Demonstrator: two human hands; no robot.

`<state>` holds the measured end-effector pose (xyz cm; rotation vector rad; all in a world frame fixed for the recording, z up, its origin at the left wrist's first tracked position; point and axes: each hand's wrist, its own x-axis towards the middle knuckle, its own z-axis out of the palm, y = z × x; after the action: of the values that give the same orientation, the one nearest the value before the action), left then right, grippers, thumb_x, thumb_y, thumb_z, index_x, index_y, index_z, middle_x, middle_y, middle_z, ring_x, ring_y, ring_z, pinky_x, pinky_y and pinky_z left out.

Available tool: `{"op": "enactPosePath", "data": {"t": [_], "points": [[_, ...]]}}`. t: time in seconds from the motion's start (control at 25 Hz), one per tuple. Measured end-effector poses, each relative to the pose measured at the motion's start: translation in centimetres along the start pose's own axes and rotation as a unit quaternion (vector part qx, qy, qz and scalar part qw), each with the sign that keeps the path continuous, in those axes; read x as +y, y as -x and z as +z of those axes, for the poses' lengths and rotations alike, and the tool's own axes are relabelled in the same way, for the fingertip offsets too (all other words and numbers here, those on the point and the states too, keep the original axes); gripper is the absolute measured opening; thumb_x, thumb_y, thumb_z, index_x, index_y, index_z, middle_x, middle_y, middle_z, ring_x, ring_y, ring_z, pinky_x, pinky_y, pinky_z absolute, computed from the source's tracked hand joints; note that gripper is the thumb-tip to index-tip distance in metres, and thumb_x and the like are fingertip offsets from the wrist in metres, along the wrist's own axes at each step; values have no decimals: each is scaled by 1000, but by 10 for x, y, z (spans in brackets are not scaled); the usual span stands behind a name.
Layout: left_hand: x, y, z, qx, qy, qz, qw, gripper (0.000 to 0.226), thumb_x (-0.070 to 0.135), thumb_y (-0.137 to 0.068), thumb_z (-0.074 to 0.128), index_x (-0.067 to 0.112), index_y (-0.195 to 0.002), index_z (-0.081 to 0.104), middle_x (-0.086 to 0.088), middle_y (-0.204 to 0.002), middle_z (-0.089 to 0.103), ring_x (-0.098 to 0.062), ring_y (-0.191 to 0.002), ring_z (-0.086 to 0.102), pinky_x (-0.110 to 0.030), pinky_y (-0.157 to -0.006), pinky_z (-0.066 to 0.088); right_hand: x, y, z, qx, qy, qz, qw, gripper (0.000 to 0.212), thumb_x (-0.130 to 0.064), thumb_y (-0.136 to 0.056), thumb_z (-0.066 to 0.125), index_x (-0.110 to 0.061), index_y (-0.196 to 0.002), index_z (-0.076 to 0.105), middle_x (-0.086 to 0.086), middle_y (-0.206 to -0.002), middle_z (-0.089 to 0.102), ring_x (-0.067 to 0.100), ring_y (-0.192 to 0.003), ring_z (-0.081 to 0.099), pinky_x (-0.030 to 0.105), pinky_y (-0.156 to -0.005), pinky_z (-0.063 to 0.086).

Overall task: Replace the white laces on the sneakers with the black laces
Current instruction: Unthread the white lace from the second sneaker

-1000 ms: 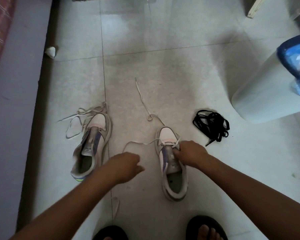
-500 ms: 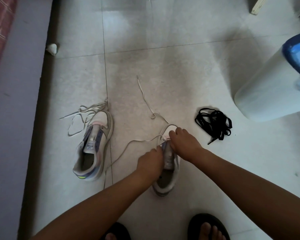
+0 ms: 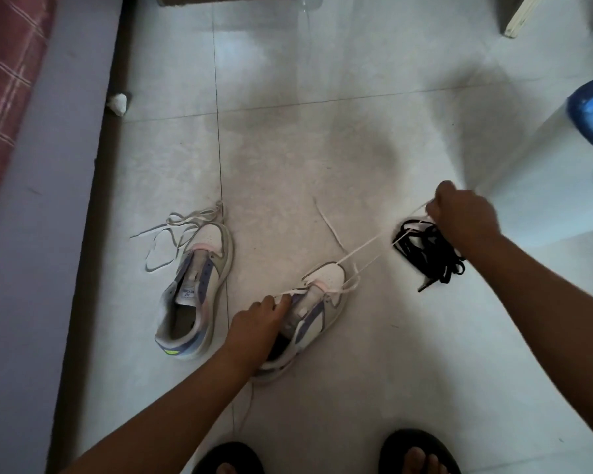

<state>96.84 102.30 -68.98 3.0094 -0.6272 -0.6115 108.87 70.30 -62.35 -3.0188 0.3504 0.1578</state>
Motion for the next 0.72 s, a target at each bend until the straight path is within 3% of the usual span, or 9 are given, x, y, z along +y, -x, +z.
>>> {"op": "enactPosePath", "data": {"t": [0.08, 0.12, 0.2, 0.28, 0.36, 0.44, 0.52, 0.6, 0.72], "points": [[0, 5, 2, 18, -9, -3, 1000, 65, 27, -86, 65, 16, -143, 35, -10, -115, 57, -23, -89, 62, -29, -65, 50, 16, -19, -36, 125, -57, 49, 989, 22, -13, -90, 43, 2, -104, 50, 35, -93, 59, 49, -86, 57, 45, -69, 42], [0, 5, 3, 5, -11, -1, 1000, 66, 27, -89, 61, 16, -146, 29, -11, -119, 54, -24, -94, 61, -30, -69, 50, 24, -29, -57, 190, -118, 77, 972, 22, -16, -90, 38, -4, -101, 53, 30, -89, 60, 45, -81, 58, 46, -70, 42], [-1, 3, 7, -27, -3, 0, 1000, 63, 24, -97, 45, 19, -150, 12, -10, -130, 45, -25, -106, 55, -33, -78, 47, 31, -40, -98, 277, -259, 104, 920, 18, -30, -85, 31, -25, -88, 48, 14, -81, 57, 20, -68, 55, 42, -72, 44], [-1, -3, 7, -27, 16, -18, 999, 60, 28, -98, 42, 22, -150, 12, -7, -131, 44, -23, -108, 53, -32, -79, 45, 11, -34, -122, 288, -442, 88, 845, 9, -26, -85, 33, -26, -88, 42, 9, -82, 60, 14, -68, 59, 39, -73, 54], [7, -6, 4, 12, 73, -54, 996, 57, 42, -98, 37, 22, -149, 19, -4, -133, 44, -21, -111, 51, -32, -85, 42, -31, -10, -121, 157, -659, 58, 734, 12, -14, -94, 37, -19, -86, 46, 9, -76, 67, 24, -70, 67, 39, -71, 57], [19, -4, 7, 45, 151, -75, 985, 71, 58, -93, 31, 18, -149, 17, -3, -143, 37, -20, -123, 43, -36, -99, 36, -73, 19, -111, -36, -805, 86, 585, 27, -13, -97, 38, -15, -76, 54, 8, -68, 68, 22, -64, 67, 36, -70, 58], [34, 1, 11, 15, 140, -72, 987, 87, 68, -86, 33, 14, -150, 9, -3, -151, 22, -22, -135, 29, -40, -108, 27, -92, 36, -107, -135, -841, 114, 511, 33, -17, -97, 38, -16, -67, 51, 1, -53, 55, 13, -47, 50, 27, -56, 52], [38, 1, 20, -10, 69, -75, 995, 88, 62, -85, 42, 11, -148, 8, -5, -149, 21, -24, -133, 27, -41, -102, 32, -95, 37, -122, -145, -846, 106, 501, 30, -18, -96, 35, -17, -67, 41, -4, -45, 35, 8, -40, 28, 17, -43, 33], [37, -5, 21, 1, 40, -64, 997, 73, 50, -85, 50, 14, -144, 24, -4, -138, 37, -22, -121, 39, -35, -90, 39, -92, 26, -168, -85, -838, 51, 536, 30, -15, -95, 32, -19, -66, 37, -7, -43, 24, 8, -38, 17, 17, -38, 20]]}}
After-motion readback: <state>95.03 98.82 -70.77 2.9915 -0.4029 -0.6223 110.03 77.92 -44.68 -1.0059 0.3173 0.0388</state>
